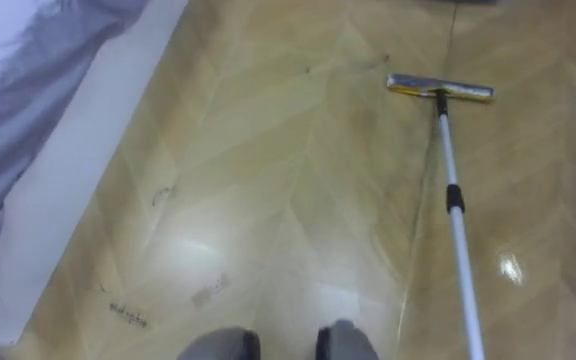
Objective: Mop floor
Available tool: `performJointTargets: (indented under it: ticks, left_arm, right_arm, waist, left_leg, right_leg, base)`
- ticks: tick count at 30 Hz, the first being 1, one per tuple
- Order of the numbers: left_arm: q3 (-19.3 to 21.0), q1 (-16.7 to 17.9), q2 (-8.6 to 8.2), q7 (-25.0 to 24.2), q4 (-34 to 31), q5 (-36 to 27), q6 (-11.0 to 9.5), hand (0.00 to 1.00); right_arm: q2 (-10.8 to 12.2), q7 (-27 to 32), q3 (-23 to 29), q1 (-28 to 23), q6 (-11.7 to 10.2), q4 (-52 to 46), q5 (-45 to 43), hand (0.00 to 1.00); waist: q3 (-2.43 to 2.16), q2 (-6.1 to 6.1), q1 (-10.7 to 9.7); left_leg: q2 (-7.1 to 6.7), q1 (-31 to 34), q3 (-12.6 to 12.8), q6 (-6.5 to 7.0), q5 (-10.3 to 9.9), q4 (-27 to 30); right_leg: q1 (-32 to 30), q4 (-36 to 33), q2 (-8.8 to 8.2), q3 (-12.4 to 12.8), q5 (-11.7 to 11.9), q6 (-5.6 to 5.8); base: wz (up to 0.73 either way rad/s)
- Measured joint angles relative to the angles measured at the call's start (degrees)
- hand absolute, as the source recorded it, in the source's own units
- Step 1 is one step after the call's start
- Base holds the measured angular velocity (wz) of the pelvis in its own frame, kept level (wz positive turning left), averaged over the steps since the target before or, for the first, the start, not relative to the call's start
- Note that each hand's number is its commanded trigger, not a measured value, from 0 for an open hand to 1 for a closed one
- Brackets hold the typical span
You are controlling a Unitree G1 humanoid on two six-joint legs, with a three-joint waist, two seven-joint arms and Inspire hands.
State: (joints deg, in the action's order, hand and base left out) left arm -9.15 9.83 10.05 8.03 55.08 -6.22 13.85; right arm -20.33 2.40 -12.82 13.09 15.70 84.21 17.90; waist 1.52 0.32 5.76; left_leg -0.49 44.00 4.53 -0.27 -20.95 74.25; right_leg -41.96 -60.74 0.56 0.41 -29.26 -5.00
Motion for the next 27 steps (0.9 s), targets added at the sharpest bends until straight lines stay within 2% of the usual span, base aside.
performJointTargets:
  ticks: [1,2,3,4,5,6,7,8,9,10,11,12,14,15,16,18,19,20,21,22,23,24,25,26,27]
  left_arm:
    - [0.0,0.1,0.69,0.35,-0.84,0.06,-0.46,0.0]
    - [0.05,0.22,1.0,0.36,-1.1,0.07,-0.62,0.0]
    - [0.04,0.29,1.31,0.33,-1.13,-0.07,-0.94,0.0]
    - [-0.02,0.47,1.56,0.17,-1.07,-0.6,-1.34,0.0]
    - [-0.03,0.32,1.62,-0.08,-1.08,-0.53,-1.33,0.0]
    - [-0.06,0.37,1.68,-0.33,-1.09,-0.52,-1.33,0.0]
    - [-0.11,0.16,1.84,-1.15,-1.19,-0.5,-1.37,0.0]
    - [-0.05,-0.26,1.86,-1.66,-1.19,-0.51,-1.37,0.0]
    - [-0.1,-0.51,1.86,-1.93,-1.17,-0.49,-1.38,0.0]
    - [-0.09,-1.02,1.78,-2.46,-1.19,-0.38,-1.39,0.0]
    - [-0.08,-1.44,1.73,-2.56,-1.37,-0.36,-1.56,0.0]
    - [-0.03,-1.47,1.73,-2.55,-1.59,-0.35,-1.73,0.0]
    - [-0.02,-1.61,1.26,-2.03,-2.23,-0.24,-2.46,0.0]
    - [0.03,-1.62,1.1,-1.91,-2.31,0.36,-2.58,0.0]
    - [0.04,-1.63,0.62,-1.82,-2.27,2.03,-2.51,0.0]
    - [-0.05,-1.56,0.28,-1.53,-2.15,2.17,-2.21,0.0]
    - [-0.11,-1.46,-0.01,-0.85,-2.09,2.02,-2.09,0.0]
    - [-0.15,-1.28,-0.34,-0.74,-2.1,2.02,-1.83,0.0]
    - [-0.11,-1.25,-0.52,-0.75,-2.08,1.97,-1.72,0.0]
    - [-0.05,-1.21,-0.71,-0.75,-1.55,1.76,-1.5,0.0]
    - [-0.03,-1.2,-0.71,-0.72,-1.25,1.74,-1.26,0.0]
    - [-0.03,-1.29,-1.07,-0.64,-0.06,1.77,-1.09,0.0]
    - [-0.02,-1.33,-1.24,-0.66,0.49,1.83,-0.81,0.0]
    - [0.13,-1.54,-1.24,-0.64,0.73,1.78,-0.35,0.0]
    - [0.24,-1.57,-1.31,-0.58,0.99,1.73,-0.24,0.0]
  right_arm:
    - [-0.32,0.02,-0.11,4.07,0.04,-0.73,0.09,1.0]
    - [-0.49,0.02,-0.08,5.53,0.1,-1.63,0.2,1.0]
    - [-0.93,0.02,-0.01,7.35,-0.05,-3.2,1.24,1.0]
    - [-1.06,-0.15,0.05,8.11,-0.09,-4.22,2.5,1.0]
    - [-0.95,-0.83,0.17,8.75,-0.1,-4.31,3.22,1.0]
    - [-0.98,-1.06,0.32,8.63,-0.12,-4.31,3.82,1.0]
    - [-1.1,-1.35,0.45,7.89,-0.09,-4.17,5.06,1.0]
    - [-1.18,-1.51,0.47,6.14,-0.36,-4.16,6.27,1.0]
    - [-1.25,-1.72,0.39,5.14,-0.75,-4.03,6.82,1.0]
    - [-1.45,-1.87,0.64,2.66,-1.42,-3.91,7.13,1.0]
    - [-1.73,-1.91,0.64,0.27,-2.0,-2.95,7.11,1.0]
    - [-1.85,-1.8,0.64,-0.86,-2.03,-2.46,7.1,1.0]
    - [-1.75,0.25,0.57,-6.23,-1.92,-1.57,6.92,1.0]
    - [-1.41,0.82,0.6,-7.51,-1.92,-1.58,6.91,1.0]
    - [-0.56,1.87,0.65,-9.64,-1.94,-1.58,6.9,1.0]
    - [1.42,2.72,0.66,-12.01,-1.95,-1.63,6.85,1.0]
    - [2.75,2.91,0.67,-13.01,-1.98,-1.63,6.93,1.0]
    - [3.74,2.89,0.75,-13.96,-1.97,-1.72,6.91,1.0]
    - [4.13,2.86,0.84,-14.41,-1.97,-1.76,6.83,1.0]
    - [4.9,2.89,0.91,-15.45,-1.88,-1.78,6.81,1.0]
    - [5.28,2.9,0.84,-15.92,-1.83,-1.83,6.81,1.0]
    - [5.67,2.99,0.94,-16.75,-1.69,-1.86,6.79,1.0]
    - [5.98,3.23,1.01,-16.73,-1.09,-1.91,6.66,1.0]
    - [6.19,3.66,1.14,-15.77,-0.71,-1.96,6.53,1.0]
    - [6.2,3.86,1.37,-15.14,-0.64,-1.78,6.52,1.0]
  waist:
    - [0.58,-1.14,0.77]
    - [0.66,-1.5,1.37]
    - [0.67,-1.54,1.86]
    - [0.41,-1.24,2.5]
    - [0.12,-1.27,2.44]
    - [-0.01,-1.4,2.32]
    - [-0.01,-1.51,2.31]
    - [-0.15,-1.68,2.3]
    - [-0.14,-1.7,2.29]
    - [-0.16,-1.4,2.15]
    - [-0.27,-0.82,1.82]
    - [-0.31,-0.42,1.64]
    - [-0.59,1.42,0.97]
    - [-0.69,1.74,0.85]
    - [-0.71,2.87,0.08]
    - [-0.72,3.45,-1.48]
    - [-0.74,3.52,-2.39]
    - [-0.78,3.53,-2.95]
    - [-0.75,3.49,-3.2]
    - [-0.76,3.25,-3.67]
    - [-0.83,2.95,-3.72]
    - [-1.0,2.98,-3.88]
    - [-1.09,2.99,-3.72]
    - [-1.09,2.71,-3.74]
    - [-1.19,2.58,-3.76]
  left_leg:
    - [0.06,2.59,0.05,0.37,-0.51,-5.02]
    - [0.09,3.63,-0.06,0.35,-0.49,-8.87]
    - [0.2,4.66,-0.33,0.21,0.02,-17.39]
    - [0.49,5.0,-0.11,0.87,3.22,-23.2]
    - [0.22,3.84,0.32,1.59,4.84,-25.46]
    - [-0.21,2.68,0.62,2.51,5.07,-26.22]
    - [-0.31,0.9,2.07,4.37,5.73,-27.26]
    - [-0.8,-0.32,3.13,5.99,5.22,-27.38]
    - [-1.48,-0.82,3.13,6.62,4.91,-27.28]
    - [-2.32,-1.72,3.35,7.52,3.62,-26.83]
    - [-3.11,-2.47,3.36,8.23,2.29,-26.41]
    - [-3.51,-2.88,3.36,8.55,1.72,-26.36]
    - [-4.89,-4.48,2.38,9.71,-0.59,-26.36]
    - [-5.18,-4.86,2.21,9.87,-0.96,-26.56]
    - [-5.32,-5.62,1.73,10.13,-1.64,-26.75]
    - [-5.39,-7.18,1.57,10.22,-2.02,-28.27]
    - [-5.38,-8.4,1.49,10.07,-2.09,-29.63]
    - [-5.38,-9.56,1.22,9.77,-2.44,-30.66]
    - [-5.33,-10.3,1.06,9.53,-2.8,-30.97]
    - [-5.17,-11.94,0.82,9.05,-3.98,-31.0]
    - [-5.17,-12.77,0.76,8.81,-4.72,-30.9]
    - [-4.87,-14.41,0.17,8.03,-6.11,-30.29]
    - [-4.16,-15.94,0.0,7.15,-7.07,-29.94]
    - [-3.9,-16.86,-0.28,6.13,-7.74,-29.31]
    - [-3.76,-17.01,-0.34,5.85,-7.87,-28.63]
  right_leg:
    - [0.1,0.24,-0.06,0.5,0.09,0.12]
    - [0.32,0.61,-0.03,0.62,0.1,0.06]
    - [1.76,1.77,0.1,0.6,-0.03,0.27]
    - [3.76,3.26,-0.12,0.66,-0.54,0.84]
    - [6.2,5.14,-0.76,0.61,-1.15,1.87]
    - [7.33,5.97,-1.25,0.49,-1.52,2.5]
    - [9.16,7.27,-2.4,-0.02,-2.1,3.44]
    - [10.46,7.19,-3.76,-0.49,-2.29,3.82]
    - [10.82,6.46,-4.35,-0.62,-2.16,4.04]
    - [11.05,4.51,-4.9,-0.93,-1.36,5.44]
    - [10.93,1.85,-5.69,-1.1,0.17,6.79]
    - [10.72,0.37,-5.9,-0.89,1.27,7.11]
    - [6.99,-6.94,-5.35,1.24,6.65,8.05]
    - [5.65,-8.09,-5.25,1.26,6.6,8.03]
    - [2.82,-8.57,-4.88,0.94,6.48,7.89]
    - [-1.5,-5.36,-3.7,0.76,6.49,7.76]
    - [-3.64,-0.18,-3.37,0.49,6.76,7.43]
    - [-4.89,5.86,-3.59,-0.2,7.86,6.49]
    - [-5.12,8.74,-3.7,-0.66,8.83,5.98]
    - [-4.74,13.84,-3.67,-1.44,11.06,5.1]
    - [-4.38,15.79,-3.67,-1.9,12.37,4.81]
    - [-2.57,16.01,-3.67,-2.46,13.74,4.1]
    - [-0.95,15.89,-3.21,-3.07,14.1,3.36]
    - [0.02,14.93,-3.42,-4.02,13.78,2.31]
    - [0.28,14.42,-3.36,-4.1,13.21,1.73]
  base:
    - [-0.33]
    - [-0.29]
    - [-0.1]
    - [0.11]
    - [0.25]
    - [0.43]
    - [0.48]
    - [0.42]
    - [0.35]
    - [0.31]
    - [0.31]
    - [0.31]
    - [0.18]
    - [0.06]
    - [0.06]
    - [0.03]
    - [-0.05]
    - [-0.04]
    - [0.0]
    - [0.0]
    - [0.0]
    - [-0.04]
    - [0.0]
    - [-0.05]
    - [0.07]
